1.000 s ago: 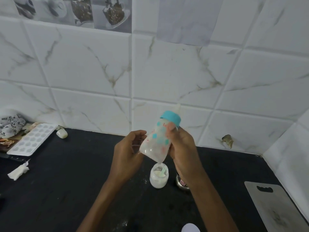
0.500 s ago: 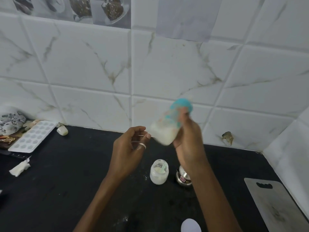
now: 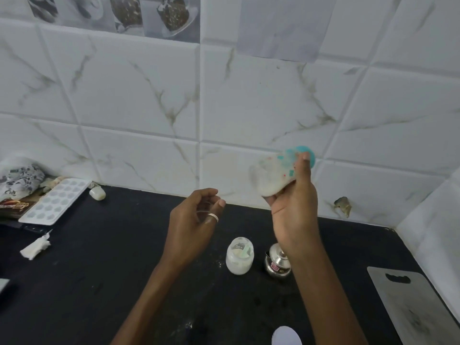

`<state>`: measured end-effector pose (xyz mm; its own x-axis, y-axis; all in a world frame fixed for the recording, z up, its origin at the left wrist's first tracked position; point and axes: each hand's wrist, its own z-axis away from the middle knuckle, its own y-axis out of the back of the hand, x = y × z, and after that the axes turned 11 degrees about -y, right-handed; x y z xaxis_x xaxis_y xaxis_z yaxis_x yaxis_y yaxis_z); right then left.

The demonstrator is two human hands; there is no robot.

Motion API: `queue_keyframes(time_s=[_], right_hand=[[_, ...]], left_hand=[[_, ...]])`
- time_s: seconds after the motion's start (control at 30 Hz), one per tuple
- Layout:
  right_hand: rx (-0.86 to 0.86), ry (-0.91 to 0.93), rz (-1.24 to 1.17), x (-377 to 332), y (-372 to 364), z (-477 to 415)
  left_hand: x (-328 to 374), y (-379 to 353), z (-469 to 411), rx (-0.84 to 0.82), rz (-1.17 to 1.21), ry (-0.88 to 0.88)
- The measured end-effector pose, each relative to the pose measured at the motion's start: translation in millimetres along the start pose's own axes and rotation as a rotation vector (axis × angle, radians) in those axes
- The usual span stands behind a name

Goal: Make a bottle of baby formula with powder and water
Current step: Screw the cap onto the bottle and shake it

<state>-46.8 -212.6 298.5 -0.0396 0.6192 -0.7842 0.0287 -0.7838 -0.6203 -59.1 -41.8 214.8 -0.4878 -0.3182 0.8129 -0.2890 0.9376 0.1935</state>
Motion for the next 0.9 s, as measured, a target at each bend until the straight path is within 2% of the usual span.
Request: queue_keyframes(time_s=[0.07,0.17,0.2,0.3,0.37,0.47,0.57,0.63,0.73,0.8,0.9], right_hand=[[-0.017,-0.015,0.077,7,-2,3],[-0.143,-0.061,0.384,23,-2,15],[-0.162,-0.049,0.402,23,0,16],[-0.082,-0.023,0.076,6,3,4],[0.042,0.007,-0.01,-5,3,-3],[-0.003,0.015,0.151,8,0,4],[-0.213,-0.044,0.466,28,-1,20],[-0.21,-0.022,0.378,24,1,18],[-0.027,-0.029,0.029,4,2,3],[0.043,-0.015,0.018,2,0,-1],[-0.077,-0.035,0.23,18,-4,11]], left_hand=[[-1,1,0,-0.003,-0.013,-0.003],[-3,2,-1,-0.061,-0.077,-0.049],[-3,2,-2,-0.068,-0.083,-0.057],[-2,1,-1,-0.026,-0.032,-0.014],[-1,0,1,-0.01,-0.011,0.004],[-1,0,1,-0.016,-0.014,-0.001],[-4,2,2,-0.072,-0.006,-0.039],[-5,1,1,-0.07,-0.021,-0.046],[-3,0,1,-0.017,-0.001,0.0],[-2,-1,1,-0.003,0.01,0.015],[-1,2,1,-0.032,-0.018,-0.015]])
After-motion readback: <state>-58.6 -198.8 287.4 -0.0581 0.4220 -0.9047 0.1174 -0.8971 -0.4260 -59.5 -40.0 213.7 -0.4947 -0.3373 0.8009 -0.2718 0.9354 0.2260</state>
